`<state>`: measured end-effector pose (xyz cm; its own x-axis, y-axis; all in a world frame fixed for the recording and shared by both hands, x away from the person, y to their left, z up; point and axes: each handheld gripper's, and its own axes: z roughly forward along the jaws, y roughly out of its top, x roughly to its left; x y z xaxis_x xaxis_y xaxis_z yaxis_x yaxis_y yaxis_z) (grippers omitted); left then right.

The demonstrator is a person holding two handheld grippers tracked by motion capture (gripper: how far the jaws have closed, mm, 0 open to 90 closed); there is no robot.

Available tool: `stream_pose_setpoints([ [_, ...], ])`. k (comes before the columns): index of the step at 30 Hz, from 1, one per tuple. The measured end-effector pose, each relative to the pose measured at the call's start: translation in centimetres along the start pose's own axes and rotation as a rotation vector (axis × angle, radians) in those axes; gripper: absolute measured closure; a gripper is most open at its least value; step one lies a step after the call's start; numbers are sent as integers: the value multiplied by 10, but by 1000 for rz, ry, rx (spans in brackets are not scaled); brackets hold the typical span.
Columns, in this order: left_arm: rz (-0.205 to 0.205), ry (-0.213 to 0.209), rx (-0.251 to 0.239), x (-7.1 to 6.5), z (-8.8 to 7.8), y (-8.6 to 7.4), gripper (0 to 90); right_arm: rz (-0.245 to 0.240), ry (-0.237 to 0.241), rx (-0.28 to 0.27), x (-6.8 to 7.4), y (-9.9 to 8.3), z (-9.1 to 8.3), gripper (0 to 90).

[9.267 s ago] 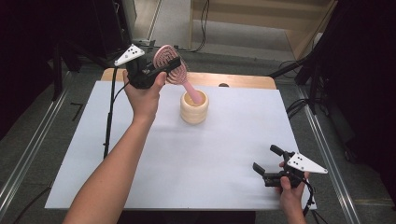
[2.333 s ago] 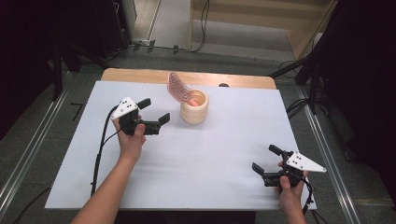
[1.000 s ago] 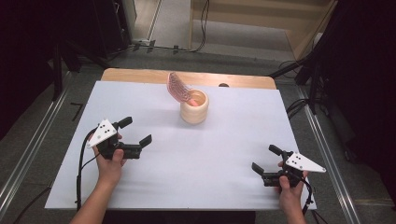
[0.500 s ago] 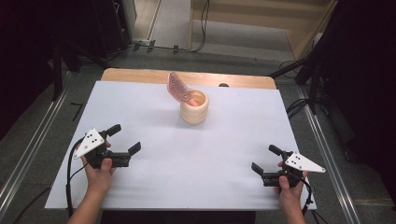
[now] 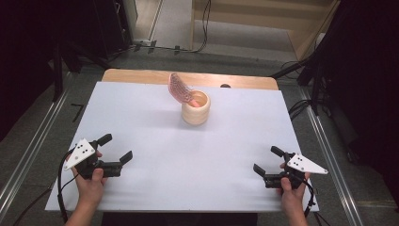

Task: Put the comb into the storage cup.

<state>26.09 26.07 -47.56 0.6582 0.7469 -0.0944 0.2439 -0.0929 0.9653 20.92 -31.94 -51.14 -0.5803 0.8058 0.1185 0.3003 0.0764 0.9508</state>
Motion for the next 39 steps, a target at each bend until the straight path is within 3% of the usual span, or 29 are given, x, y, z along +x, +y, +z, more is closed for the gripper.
stream_pose_setpoints([
  [12, -23, 32, 11, 12, -18, -10, 0, 0, -1, 1, 0, 0, 0, 0],
  [25, -3, 66, 35, 23, -35, -13, 0, 0, -6, 2, 0, 0, 0, 0],
  [39, -6, 60, 43, 25, -34, -18, 0, 1, -4, -1, -1, -1, 0, 0],
])
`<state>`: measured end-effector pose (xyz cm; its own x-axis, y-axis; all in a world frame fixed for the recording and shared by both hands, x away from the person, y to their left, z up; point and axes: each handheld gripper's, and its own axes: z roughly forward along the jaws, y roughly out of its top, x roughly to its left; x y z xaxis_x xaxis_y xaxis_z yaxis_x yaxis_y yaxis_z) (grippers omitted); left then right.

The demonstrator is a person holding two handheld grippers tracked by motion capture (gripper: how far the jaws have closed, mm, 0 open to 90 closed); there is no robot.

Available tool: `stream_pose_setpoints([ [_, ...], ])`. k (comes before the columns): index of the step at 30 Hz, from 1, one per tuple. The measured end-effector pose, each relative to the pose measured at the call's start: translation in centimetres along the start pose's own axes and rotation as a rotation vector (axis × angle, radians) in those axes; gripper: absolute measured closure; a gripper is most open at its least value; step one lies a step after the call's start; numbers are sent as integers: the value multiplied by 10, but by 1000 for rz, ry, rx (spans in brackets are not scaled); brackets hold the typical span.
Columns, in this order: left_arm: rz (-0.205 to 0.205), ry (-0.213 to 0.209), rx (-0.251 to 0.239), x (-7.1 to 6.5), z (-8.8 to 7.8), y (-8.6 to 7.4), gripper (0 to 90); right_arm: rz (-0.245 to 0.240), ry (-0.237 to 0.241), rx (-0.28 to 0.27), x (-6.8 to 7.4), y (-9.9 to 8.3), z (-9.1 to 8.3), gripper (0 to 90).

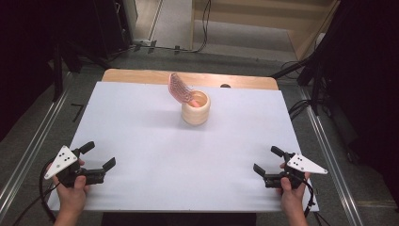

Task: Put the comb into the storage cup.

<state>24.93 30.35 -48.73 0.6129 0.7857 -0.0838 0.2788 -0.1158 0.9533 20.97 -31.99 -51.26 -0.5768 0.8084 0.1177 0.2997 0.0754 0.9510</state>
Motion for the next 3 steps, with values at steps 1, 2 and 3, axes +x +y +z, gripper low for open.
stream_pose_setpoints([
  [1, -1, 2, 4, 0, 0, 0, 0, 3, 0, -2, 0, 0, 0, 0],
  [2, 2, 2, 5, 0, 0, 0, 0, 6, 2, -3, 0, 0, -1, 0],
  [3, 6, -3, 9, -1, 1, 0, 0, 7, 1, -3, 0, 0, -1, 0],
])
